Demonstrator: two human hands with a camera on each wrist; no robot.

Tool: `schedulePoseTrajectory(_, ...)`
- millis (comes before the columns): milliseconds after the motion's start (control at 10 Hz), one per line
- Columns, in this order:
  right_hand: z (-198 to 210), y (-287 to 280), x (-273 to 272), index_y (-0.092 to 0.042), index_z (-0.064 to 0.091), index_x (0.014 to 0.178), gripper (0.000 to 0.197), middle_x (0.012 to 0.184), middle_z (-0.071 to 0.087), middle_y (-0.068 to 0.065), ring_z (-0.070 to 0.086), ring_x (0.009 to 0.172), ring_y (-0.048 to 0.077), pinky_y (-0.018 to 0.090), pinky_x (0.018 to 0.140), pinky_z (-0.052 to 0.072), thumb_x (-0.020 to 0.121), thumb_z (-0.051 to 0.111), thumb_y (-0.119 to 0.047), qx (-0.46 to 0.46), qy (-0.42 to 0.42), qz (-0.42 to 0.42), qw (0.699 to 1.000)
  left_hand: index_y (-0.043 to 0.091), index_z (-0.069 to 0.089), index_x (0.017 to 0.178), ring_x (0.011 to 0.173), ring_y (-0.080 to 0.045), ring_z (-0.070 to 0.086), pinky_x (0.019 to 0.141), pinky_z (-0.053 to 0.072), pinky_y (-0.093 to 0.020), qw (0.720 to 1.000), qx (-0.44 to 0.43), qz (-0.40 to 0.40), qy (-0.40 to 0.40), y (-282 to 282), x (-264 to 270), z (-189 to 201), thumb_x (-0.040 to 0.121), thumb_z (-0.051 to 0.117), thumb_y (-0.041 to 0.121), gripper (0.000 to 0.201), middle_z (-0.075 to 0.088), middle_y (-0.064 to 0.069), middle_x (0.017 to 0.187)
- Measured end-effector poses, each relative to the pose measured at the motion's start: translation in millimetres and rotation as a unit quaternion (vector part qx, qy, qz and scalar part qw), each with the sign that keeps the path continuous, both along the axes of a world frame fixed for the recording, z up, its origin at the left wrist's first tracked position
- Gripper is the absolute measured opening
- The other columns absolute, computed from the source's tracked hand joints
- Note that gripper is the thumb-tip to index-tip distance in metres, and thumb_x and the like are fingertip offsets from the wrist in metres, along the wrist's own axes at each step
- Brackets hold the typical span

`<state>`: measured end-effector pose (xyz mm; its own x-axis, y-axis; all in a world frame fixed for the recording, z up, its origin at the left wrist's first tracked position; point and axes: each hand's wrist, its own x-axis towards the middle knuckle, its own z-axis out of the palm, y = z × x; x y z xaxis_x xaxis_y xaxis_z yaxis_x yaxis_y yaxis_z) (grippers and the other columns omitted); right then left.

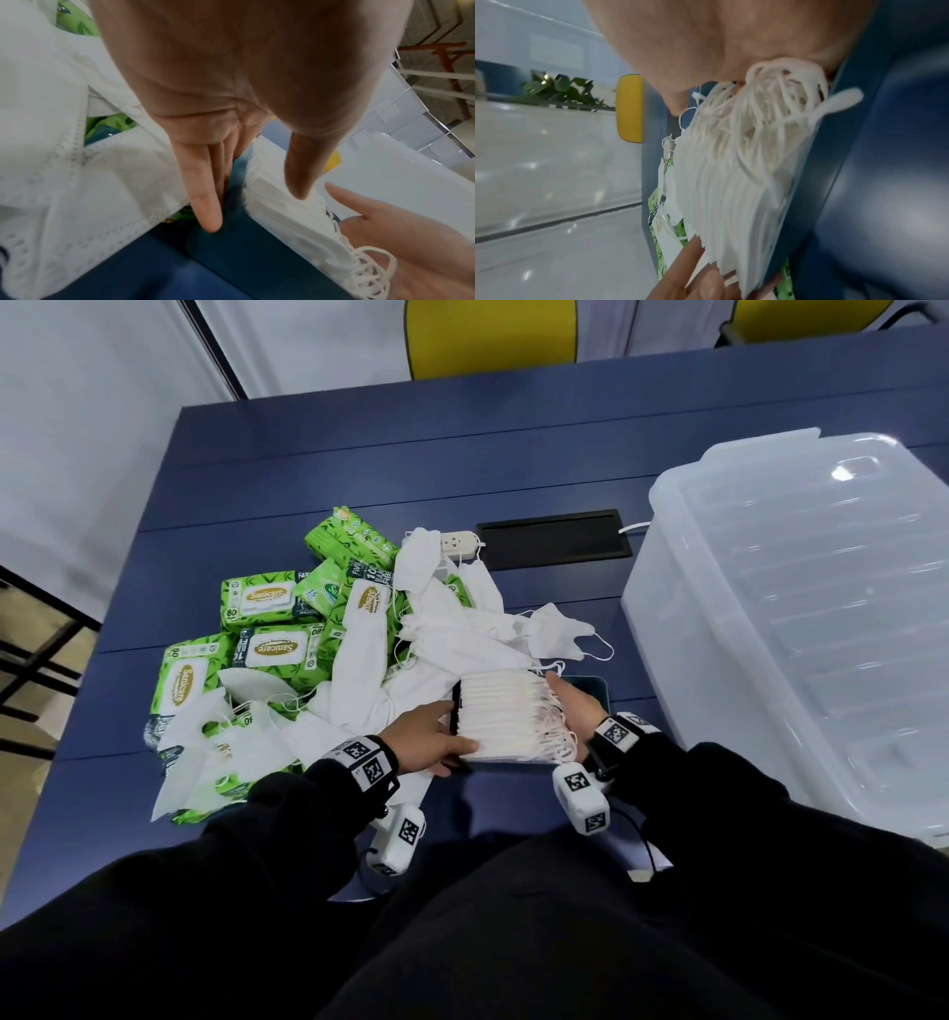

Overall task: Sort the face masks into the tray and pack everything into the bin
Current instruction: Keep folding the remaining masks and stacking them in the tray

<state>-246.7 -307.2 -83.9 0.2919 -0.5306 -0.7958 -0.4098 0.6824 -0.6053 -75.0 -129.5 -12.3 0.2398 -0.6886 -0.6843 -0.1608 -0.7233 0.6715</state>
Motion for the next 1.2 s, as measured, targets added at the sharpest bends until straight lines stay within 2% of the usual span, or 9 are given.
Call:
schedulePoseTrajectory(100, 3, 5, 11, -0.005, 0.064, 0.123, 0.055, 0.117, 0.065, 0.006, 0.061, 0.112, 0.026, 0.037, 0.11, 0.043, 0.094, 0.063, -0.052, -0.047, 0.048, -0.023, 0.997, 0.016, 0.059, 0.132, 0.089, -0.028, 0.073, 0.083, 0.063, -0.047, 1.0, 0.009, 0.007, 0.004, -2, -3, 4, 0.089, 0.068, 0.001, 0.046, 0.071, -0.013, 0.109)
schedulePoseTrajectory(200, 1, 9, 22, -0.004, 0.067, 0.114, 0.065, 0.11, 0.067, 0.005, 0.063, 0.105, 0.022, 0.034, 0.104, 0.047, 0.078, 0.077, -0.058, -0.028, 0.006, -0.032, 0.999, 0.02, 0.063, 0.126, 0.089, -0.027, 0.072, 0.084, 0.063, -0.047, 1.0, 0.014, 0.006, 0.012, -2, -4, 8, 0.086, 0.062, -0.003, 0.046, 0.071, -0.012, 0.108)
schedulePoseTrajectory(400, 10, 0, 20, -0.02, 0.065, 0.102, 0.039, 0.112, 0.061, 0.005, 0.058, 0.103, 0.023, 0.044, 0.107, 0.049, 0.097, 0.053, -0.057, -0.042, 0.005, 0.022, 0.999, 0.021, 0.064, 0.121, 0.083, -0.012, 0.061, 0.092, 0.059, -0.04, 0.998, 0.009, 0.025, 0.05, 0, -5, 11, 0.085, 0.062, -0.003, 0.043, 0.065, 0.0, 0.092)
schedulePoseTrajectory(600, -1, -2, 18, -0.016, 0.065, 0.125, 0.061, 0.129, 0.067, 0.014, 0.064, 0.12, 0.034, 0.051, 0.105, 0.051, 0.088, 0.056, -0.064, -0.044, -0.008, 0.004, 0.999, 0.026, 0.052, 0.135, 0.112, -0.018, 0.063, 0.093, 0.056, -0.037, 0.997, 0.002, 0.019, 0.07, -1, -7, 16, 0.069, 0.07, 0.019, 0.069, 0.066, -0.004, 0.13)
schedulePoseTrajectory(700, -3, -8, 17, -0.015, 0.066, 0.122, 0.063, 0.124, 0.069, 0.013, 0.066, 0.114, 0.033, 0.051, 0.104, 0.052, 0.083, 0.058, -0.064, -0.037, -0.024, -0.03, 0.999, 0.028, 0.037, 0.144, 0.114, -0.01, 0.059, 0.096, 0.052, -0.029, 0.994, -0.061, 0.068, 0.055, -7, -5, 18, 0.092, 0.07, 0.004, 0.066, 0.059, 0.005, 0.138)
schedulePoseTrajectory(800, -6, -4, 22, -0.007, 0.068, 0.115, 0.058, 0.112, 0.072, 0.012, 0.069, 0.104, 0.031, 0.053, 0.102, 0.052, 0.075, 0.074, -0.048, -0.004, -0.041, -0.062, 0.997, 0.021, 0.006, 0.163, 0.143, -0.011, 0.037, 0.118, 0.034, -0.032, 0.993, -0.095, 0.065, 0.011, -15, -4, 18, 0.097, 0.07, 0.019, 0.093, 0.028, 0.012, 0.155)
schedulePoseTrajectory(900, -18, -4, 26, 0.001, 0.07, 0.114, 0.063, 0.116, 0.072, 0.017, 0.07, 0.107, 0.036, 0.053, 0.103, 0.051, 0.063, 0.082, -0.035, 0.005, -0.033, -0.114, 0.993, 0.023, -0.007, 0.164, 0.157, -0.016, 0.007, 0.123, 0.009, -0.03, 0.988, -0.049, -0.086, -0.119, -21, -11, 4, 0.096, 0.065, 0.05, 0.103, -0.007, -0.001, 0.172)
schedulePoseTrajectory(1000, -11, -4, 27, 0.0, 0.07, 0.11, 0.06, 0.109, 0.074, 0.015, 0.071, 0.101, 0.034, 0.049, 0.1, 0.054, 0.07, 0.084, -0.042, -0.007, -0.005, -0.074, 0.997, 0.023, -0.022, 0.16, 0.158, -0.021, -0.002, 0.124, 0.007, -0.029, 0.959, -0.008, -0.188, -0.213, -20, -15, -10, 0.088, 0.065, 0.065, 0.12, -0.034, -0.005, 0.165)
schedulePoseTrajectory(1200, -5, -2, 19, -0.007, 0.062, 0.133, 0.072, 0.131, 0.066, 0.019, 0.062, 0.121, 0.039, 0.056, 0.114, 0.038, 0.084, 0.068, -0.06, 0.097, -0.097, -0.065, 0.988, 0.017, -0.024, 0.159, 0.156, -0.022, -0.02, 0.129, 0.006, -0.044, 0.924, -0.02, -0.244, -0.293, -26, -8, -6, 0.064, 0.076, 0.079, 0.152, -0.034, -0.001, 0.165)
